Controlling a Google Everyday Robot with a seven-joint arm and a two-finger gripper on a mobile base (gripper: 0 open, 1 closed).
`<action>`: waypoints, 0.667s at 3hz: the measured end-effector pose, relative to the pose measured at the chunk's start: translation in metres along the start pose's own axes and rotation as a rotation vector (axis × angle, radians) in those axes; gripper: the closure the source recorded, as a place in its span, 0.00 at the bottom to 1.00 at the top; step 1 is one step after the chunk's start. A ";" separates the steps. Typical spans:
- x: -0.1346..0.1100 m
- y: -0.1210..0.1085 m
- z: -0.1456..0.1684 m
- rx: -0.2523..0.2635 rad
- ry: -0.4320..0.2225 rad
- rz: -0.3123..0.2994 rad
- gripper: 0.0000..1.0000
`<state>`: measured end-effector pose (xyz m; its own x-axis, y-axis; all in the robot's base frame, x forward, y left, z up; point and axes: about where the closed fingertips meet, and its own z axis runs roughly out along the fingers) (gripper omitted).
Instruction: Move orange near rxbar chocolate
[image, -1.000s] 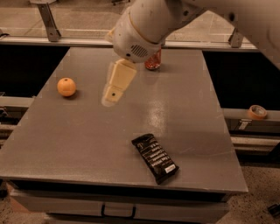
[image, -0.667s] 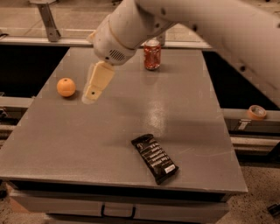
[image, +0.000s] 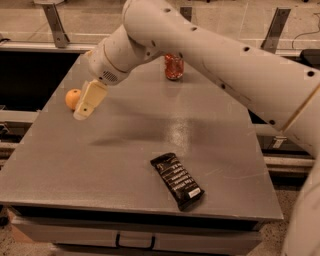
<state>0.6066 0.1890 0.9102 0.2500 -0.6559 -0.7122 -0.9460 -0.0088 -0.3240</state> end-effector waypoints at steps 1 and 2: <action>0.006 -0.009 0.031 0.000 -0.020 0.054 0.00; 0.012 -0.013 0.058 -0.011 -0.028 0.118 0.00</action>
Offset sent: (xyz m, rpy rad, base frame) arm 0.0421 0.0510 -0.0612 0.0713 0.1592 -0.0982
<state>0.6341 0.2247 0.8699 0.1426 -0.6312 -0.7624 -0.9713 0.0587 -0.2303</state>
